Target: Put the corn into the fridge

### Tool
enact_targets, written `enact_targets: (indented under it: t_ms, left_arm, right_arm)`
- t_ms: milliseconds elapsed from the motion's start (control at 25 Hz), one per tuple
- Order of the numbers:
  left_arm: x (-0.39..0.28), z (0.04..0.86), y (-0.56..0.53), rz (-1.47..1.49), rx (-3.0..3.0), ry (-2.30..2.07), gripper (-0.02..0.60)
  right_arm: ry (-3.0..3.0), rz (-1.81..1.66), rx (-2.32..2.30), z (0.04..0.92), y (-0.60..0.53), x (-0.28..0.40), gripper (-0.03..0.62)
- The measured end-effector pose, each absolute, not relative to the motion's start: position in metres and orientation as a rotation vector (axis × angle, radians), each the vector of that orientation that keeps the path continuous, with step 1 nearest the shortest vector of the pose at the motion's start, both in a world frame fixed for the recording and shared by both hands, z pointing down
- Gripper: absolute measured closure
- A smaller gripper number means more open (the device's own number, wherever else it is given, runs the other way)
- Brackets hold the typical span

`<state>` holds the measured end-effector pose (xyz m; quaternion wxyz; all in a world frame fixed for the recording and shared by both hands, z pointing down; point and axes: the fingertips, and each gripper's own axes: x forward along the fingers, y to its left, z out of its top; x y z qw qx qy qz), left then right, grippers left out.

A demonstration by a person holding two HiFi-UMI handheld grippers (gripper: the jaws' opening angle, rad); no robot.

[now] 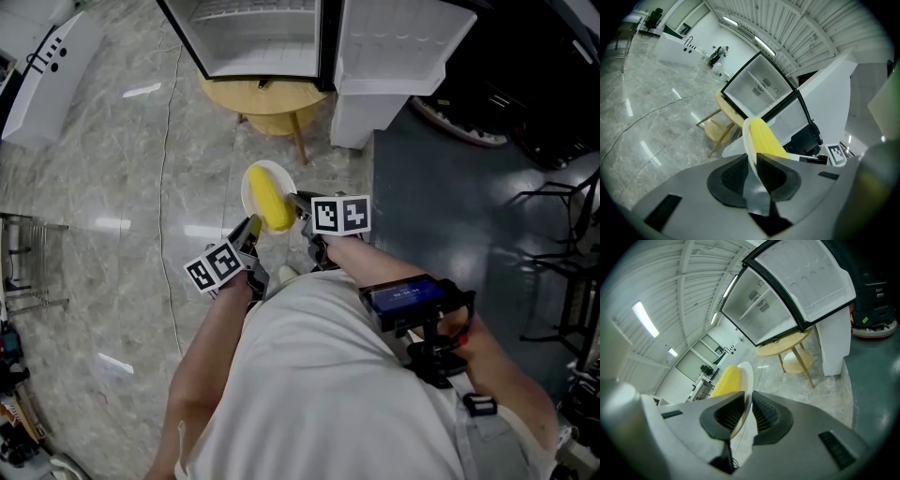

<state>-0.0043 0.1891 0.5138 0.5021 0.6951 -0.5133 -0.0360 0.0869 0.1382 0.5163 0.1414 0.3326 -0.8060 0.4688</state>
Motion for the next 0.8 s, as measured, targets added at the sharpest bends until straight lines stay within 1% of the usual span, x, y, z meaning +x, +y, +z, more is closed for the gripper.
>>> enact_targets:
  t_ms: [800]
  left_arm:
    - [0.015, 0.520, 0.156, -0.137, 1.591, -1.317, 0.518]
  right_arm:
    - [-2.330, 1.333, 0.828, 0.521, 0.097, 0.101, 0.540]
